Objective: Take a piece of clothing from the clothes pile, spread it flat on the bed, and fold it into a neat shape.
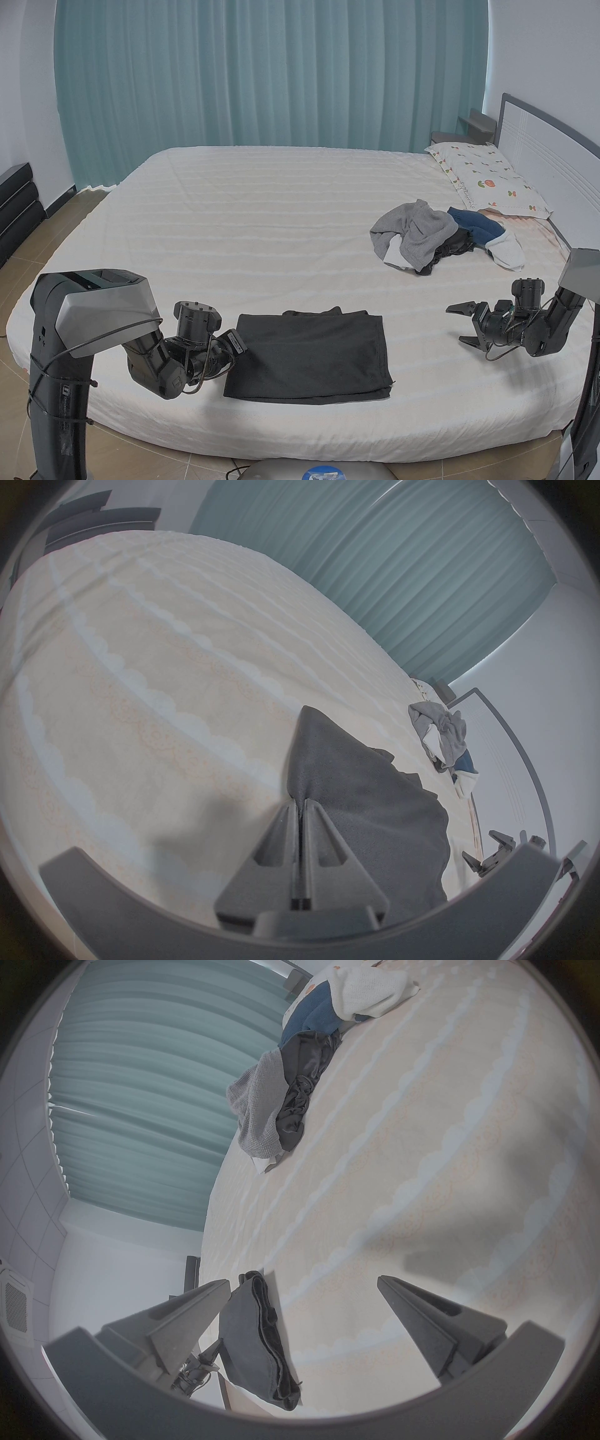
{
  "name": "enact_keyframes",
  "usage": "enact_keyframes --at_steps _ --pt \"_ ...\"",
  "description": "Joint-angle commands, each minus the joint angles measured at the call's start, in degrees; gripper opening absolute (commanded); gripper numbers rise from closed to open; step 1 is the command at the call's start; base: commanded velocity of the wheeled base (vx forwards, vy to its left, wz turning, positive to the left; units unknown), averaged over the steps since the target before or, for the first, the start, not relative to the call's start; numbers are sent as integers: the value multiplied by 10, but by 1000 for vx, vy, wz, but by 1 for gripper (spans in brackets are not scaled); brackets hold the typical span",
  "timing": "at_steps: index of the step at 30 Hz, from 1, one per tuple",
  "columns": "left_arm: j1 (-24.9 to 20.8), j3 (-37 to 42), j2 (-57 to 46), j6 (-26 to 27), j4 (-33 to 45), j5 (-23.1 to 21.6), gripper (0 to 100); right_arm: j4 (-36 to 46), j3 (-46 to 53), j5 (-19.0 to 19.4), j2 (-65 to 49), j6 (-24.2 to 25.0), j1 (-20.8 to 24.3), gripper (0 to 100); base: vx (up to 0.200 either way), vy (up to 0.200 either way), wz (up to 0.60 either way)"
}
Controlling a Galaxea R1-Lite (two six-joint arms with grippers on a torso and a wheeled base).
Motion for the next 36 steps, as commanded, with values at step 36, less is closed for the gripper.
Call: enact_keyframes --at_steps 36 --pt "0 4 -2 -6 0 1 0 -4 29 -90 -23 27 134 100 0 200 0"
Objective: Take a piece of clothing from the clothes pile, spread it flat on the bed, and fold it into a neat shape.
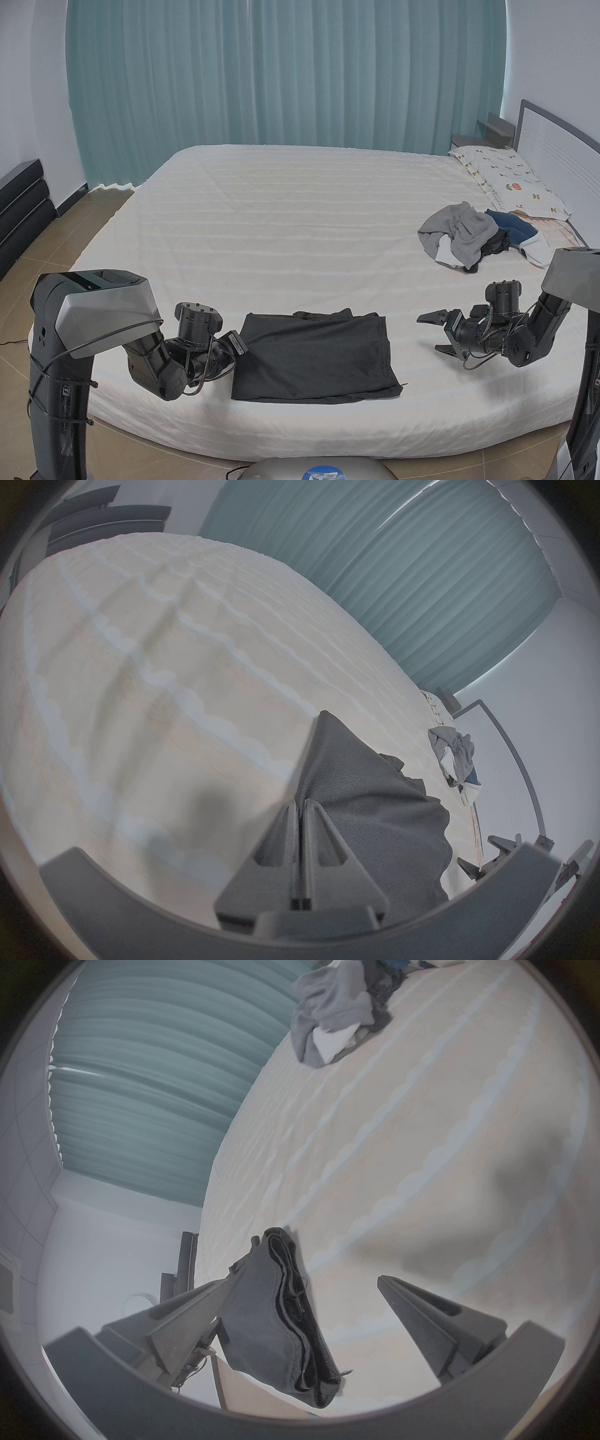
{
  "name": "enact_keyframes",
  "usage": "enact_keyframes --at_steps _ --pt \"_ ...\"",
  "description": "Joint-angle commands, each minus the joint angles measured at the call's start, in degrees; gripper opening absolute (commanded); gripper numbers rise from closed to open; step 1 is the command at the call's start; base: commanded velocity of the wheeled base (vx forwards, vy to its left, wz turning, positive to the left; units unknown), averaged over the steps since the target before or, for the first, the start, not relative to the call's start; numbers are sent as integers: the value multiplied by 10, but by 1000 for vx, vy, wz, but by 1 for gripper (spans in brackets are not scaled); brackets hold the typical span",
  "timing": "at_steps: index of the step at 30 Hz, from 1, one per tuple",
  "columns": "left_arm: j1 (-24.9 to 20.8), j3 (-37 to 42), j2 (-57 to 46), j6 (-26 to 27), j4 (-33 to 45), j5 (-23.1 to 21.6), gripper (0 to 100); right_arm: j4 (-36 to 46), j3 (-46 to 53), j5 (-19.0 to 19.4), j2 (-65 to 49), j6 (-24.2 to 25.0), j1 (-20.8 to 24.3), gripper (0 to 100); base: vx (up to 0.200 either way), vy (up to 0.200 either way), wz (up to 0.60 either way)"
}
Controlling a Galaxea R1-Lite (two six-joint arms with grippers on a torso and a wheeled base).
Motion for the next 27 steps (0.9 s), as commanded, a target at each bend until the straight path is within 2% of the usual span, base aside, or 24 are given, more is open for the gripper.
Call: enact_keyframes --at_steps 1,3,10,15,22,27 --pt "0 1 0 0 0 0 0 -6 1 -21 0 1 21 100 0 200 0" --pt "0 1 0 0 0 1 0 -18 2 -31 2 1 32 100 0 200 0" --pt "-1 1 0 0 -1 1 0 -42 10 -34 2 32 49 100 0 200 0" --pt "-1 1 0 0 -1 1 0 -56 15 -34 3 35 54 100 0 200 0" --pt "-3 9 -1 1 -2 1 0 -59 20 -69 2 41 91 100 0 0 0" --pt "-5 12 -2 1 -2 1 0 -59 20 -71 5 41 102 100 0 0 0"
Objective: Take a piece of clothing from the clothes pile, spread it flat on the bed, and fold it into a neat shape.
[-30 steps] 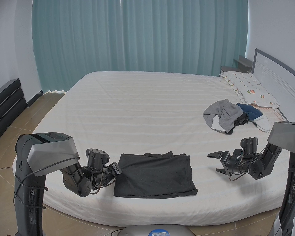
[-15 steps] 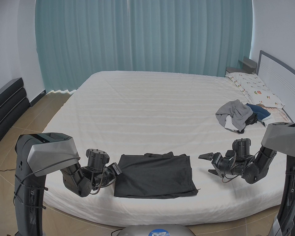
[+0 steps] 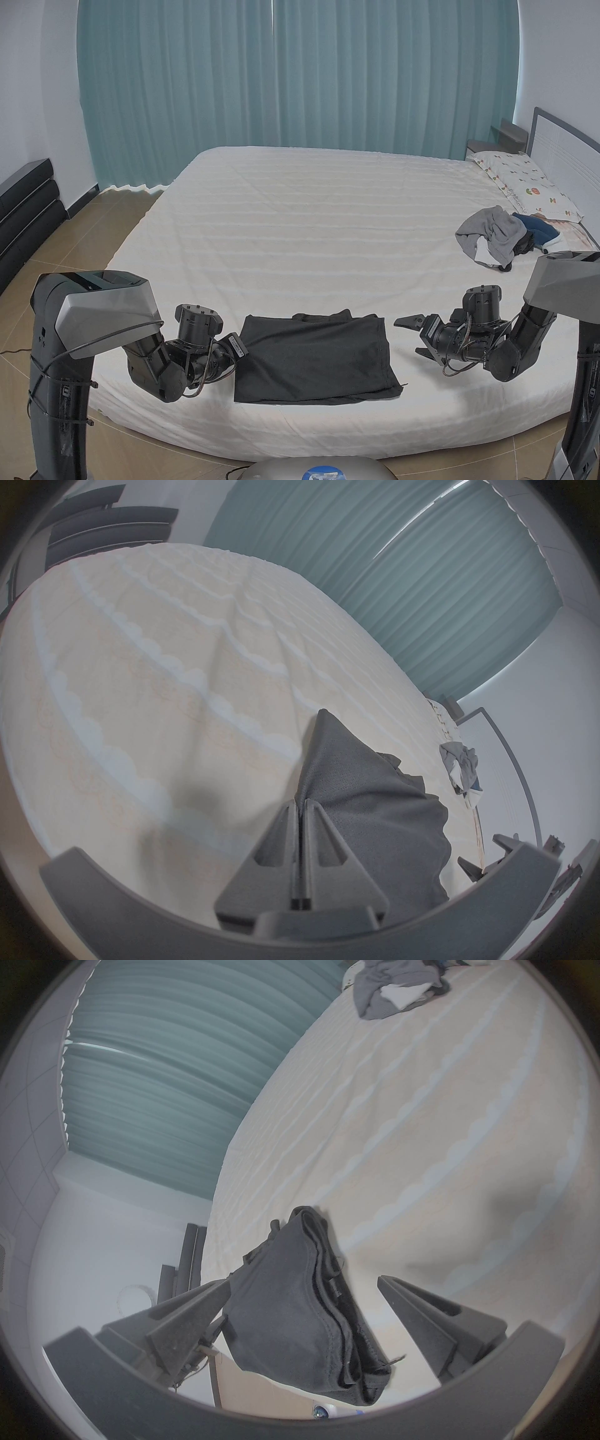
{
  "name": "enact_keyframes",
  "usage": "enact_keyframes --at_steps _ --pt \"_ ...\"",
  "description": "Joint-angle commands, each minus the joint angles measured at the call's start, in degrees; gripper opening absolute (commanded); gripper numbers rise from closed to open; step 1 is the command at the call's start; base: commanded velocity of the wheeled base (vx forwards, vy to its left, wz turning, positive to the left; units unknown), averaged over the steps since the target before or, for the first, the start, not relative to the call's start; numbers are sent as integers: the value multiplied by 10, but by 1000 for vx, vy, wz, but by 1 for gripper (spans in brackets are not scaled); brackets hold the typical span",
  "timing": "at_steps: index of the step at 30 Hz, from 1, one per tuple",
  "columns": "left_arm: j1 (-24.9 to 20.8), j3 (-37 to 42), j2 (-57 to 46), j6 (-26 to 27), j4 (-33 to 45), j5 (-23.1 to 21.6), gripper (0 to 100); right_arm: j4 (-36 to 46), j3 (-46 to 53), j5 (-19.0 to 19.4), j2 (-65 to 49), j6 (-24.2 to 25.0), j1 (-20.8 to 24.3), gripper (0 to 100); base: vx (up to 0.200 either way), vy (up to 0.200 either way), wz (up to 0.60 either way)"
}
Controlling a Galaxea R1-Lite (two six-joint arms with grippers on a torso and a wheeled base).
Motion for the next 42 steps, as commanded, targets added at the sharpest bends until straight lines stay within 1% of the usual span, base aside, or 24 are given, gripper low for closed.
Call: enact_keyframes --at_steps 1,9,12,27,28,37,42 --pt "-2 3 0 0 0 0 0 0 0 0 4 0 10 100 0 0 0" --pt "-2 2 0 0 -1 0 0 0 -1 0 7 8 11 100 0 0 0" --pt "-2 2 0 0 0 0 0 0 -3 0 7 22 13 100 0 0 0" --pt "-2 1 0 0 -1 1 0 0 -4 0 11 24 15 100 0 0 0" --pt "-2 1 1 0 0 1 100 0 -4 0 11 23 15 100 0 0 0" --pt "-2 1 0 -1 -1 1 100 0 -1 0 10 24 15 100 0 0 0" --pt "-2 0 1 -2 -1 11 100 0 0 0 8 24 14 100 0 0 0"
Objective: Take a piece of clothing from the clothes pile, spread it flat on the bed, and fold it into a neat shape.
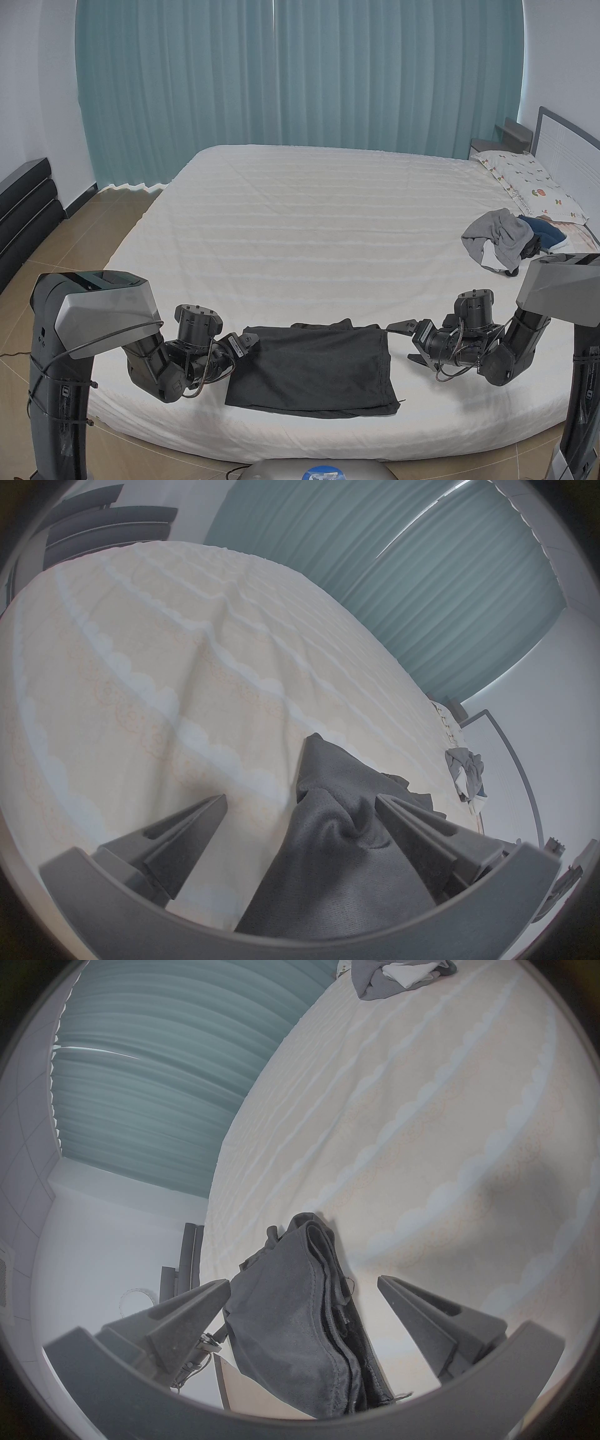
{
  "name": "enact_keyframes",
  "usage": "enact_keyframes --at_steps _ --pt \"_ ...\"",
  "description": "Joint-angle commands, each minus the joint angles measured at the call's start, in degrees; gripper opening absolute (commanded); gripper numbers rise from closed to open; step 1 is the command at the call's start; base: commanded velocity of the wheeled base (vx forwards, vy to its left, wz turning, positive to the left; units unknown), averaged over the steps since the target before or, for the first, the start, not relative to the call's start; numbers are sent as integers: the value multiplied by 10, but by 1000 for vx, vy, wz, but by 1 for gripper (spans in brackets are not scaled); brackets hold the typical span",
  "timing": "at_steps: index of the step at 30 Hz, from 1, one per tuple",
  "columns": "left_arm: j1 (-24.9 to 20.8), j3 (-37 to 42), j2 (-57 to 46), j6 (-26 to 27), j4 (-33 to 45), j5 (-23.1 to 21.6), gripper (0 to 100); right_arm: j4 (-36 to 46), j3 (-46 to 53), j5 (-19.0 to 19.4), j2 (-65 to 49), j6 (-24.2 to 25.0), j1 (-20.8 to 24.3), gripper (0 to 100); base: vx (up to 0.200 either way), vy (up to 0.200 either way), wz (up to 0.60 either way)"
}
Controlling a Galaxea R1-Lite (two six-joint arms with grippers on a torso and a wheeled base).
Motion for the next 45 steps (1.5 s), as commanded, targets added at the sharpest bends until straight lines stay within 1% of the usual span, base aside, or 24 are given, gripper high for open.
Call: enact_keyframes --at_steps 1,4,5,8,12,13,15,16,17,18,24,26,27,29,30,31,34,37,39,40,41,42,44,45 --pt "0 -1 0 -1 0 2 100 0 1 0 -1 0 0 100 0 0 0" --pt "1 -2 0 -9 0 3 100 0 2 0 -2 -1 0 100 0 0 0" --pt "4 -4 -1 -31 0 4 100 0 1 -1 -1 -1 0 100 0 0 0" --pt "8 -4 -10 -50 -4 5 100 0 1 -1 -1 -1 0 100 0 0 0" --pt "30 3 -32 -81 -43 5 100 0 2 -3 -4 -2 -1 100 0 0 0" --pt "41 8 -36 -92 -65 13 100 0 2 -8 -8 -2 -6 100 0 0 0" --pt "50 9 -36 -93 -78 20 100 0 0 -11 -11 -3 -8 100 0 0 0" --pt "65 9 -38 -93 -93 28 100 2 -4 -12 -16 -3 -16 100 0 0 0" --pt "66 10 -38 -93 -94 28 100 2 -5 -12 -17 -3 -16 100 0 0 0" --pt "78 15 -51 -94 -94 28 100 2 -9 -18 -21 -5 -18 100 0 0 0" --pt "79 24 -81 -87 -107 48 100 9 -9 -41 -33 -19 -26 100 0 0 0" --pt "79 30 -101 -72 -114 70 100 13 15 -81 -42 -46 -19 100 0 0 0" --pt "79 33 -102 -70 -114 71 100 13 18 -88 -43 -50 -17 100 0 0 0" --pt "81 61 -125 -27 -116 77 100 7 37 -154 -60 -84 7 100 0 0 0" --pt "83 74 -138 -6 -120 78 100 6 43 -175 -73 -93 13 100 0 0 0" --pt "84 85 -151 9 -129 78 100 7 48 -186 -87 -98 16 100 0 0 0" --pt "85 123 -203 25 -155 81 100 23 50 -200 -143 -107 27 100 0 0 0" --pt "85 156 -256 55 -159 81 100 67 51 -211 -198 -130 43 100 0 0 0" --pt "89 180 -286 88 -159 81 100 109 51 -231 -244 -135 54 100 0 0 0" --pt "89 180 -286 88 -159 81 100 109 51 -231 -244 -135 54 100 0 0 0" --pt "93 204 -319 117 -160 82 100 150 52 -244 -294 -134 65 100 0 0 0" --pt "97 220 -344 125 -160 82 100 176 54 -248 -330 -136 67 100 0 0 0" --pt "100 231 -365 129 -159 81 100 197 58 -252 -357 -138 67 100 0 0 0" --pt "106 245 -400 135 -159 81 100 228 65 -260 -402 -146 69 100 0 0 0"
